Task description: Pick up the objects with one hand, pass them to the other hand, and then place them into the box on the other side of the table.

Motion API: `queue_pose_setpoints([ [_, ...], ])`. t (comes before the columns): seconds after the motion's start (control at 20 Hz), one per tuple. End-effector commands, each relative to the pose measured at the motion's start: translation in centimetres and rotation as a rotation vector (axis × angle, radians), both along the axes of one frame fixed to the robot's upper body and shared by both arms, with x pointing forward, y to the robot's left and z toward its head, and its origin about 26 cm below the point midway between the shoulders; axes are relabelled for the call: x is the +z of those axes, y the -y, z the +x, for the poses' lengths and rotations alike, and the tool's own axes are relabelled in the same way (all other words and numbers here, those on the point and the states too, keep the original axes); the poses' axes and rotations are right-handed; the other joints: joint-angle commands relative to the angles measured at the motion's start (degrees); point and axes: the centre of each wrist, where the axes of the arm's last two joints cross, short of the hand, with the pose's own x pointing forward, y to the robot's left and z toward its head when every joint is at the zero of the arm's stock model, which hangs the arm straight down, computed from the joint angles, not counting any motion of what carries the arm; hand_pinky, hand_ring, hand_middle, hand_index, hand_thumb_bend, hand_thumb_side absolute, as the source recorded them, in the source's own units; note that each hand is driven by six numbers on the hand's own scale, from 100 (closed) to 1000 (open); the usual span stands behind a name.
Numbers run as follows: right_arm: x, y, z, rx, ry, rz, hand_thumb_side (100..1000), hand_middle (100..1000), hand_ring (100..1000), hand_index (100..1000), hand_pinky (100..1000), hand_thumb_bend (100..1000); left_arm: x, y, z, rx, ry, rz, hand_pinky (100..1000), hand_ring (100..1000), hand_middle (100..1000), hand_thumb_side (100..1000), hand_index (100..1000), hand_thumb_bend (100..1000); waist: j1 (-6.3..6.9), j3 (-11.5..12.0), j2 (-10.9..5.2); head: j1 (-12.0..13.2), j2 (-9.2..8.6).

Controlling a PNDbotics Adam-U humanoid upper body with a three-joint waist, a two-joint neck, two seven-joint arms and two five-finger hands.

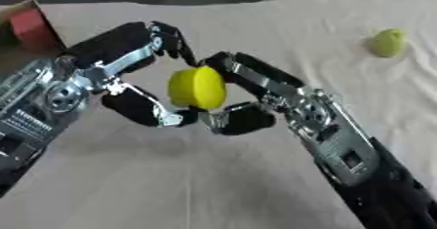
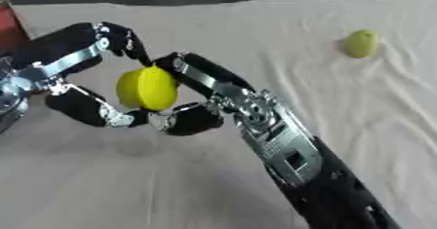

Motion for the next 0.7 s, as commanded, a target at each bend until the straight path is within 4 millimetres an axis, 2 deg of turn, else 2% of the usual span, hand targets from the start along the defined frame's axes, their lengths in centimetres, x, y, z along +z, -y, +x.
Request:
queue_pose_setpoints([
  [0.05,1.0,-0.3,-0.5,0.025,0.027,0.016,101,458,513,638,640,100,0.7,0.2,-0.1,-0.007,0.037,0.004,738,718,671,296,708,516,0.05,0.05,-1.26,0.17,-0.41],
  [0.25,1.0,-0.3,-0.5,0.027,0.024,0.016,101,458,512,637,638,100,0.6,0.2,0.0,-0.006,0.035,-0.002,735,711,656,283,685,453,0.07,0.05,-1.22,0.19,-0.42],
  [0.55,0.7,0.1,-0.3,0.01,0.021,0.001,100,458,512,636,637,100,1.1,-0.3,-0.7,-0.013,0.055,0.001,738,718,672,252,708,539,0.17,0.17,-1.18,0.09,-0.34],
  [0.7,0.5,0.3,-0.2,0.002,0.019,-0.005,100,458,512,635,637,100,1.7,-0.6,-1.7,-0.03,0.08,0.02,739,720,674,247,711,539,0.3,0.27,-1.16,0.11,-0.3],
])
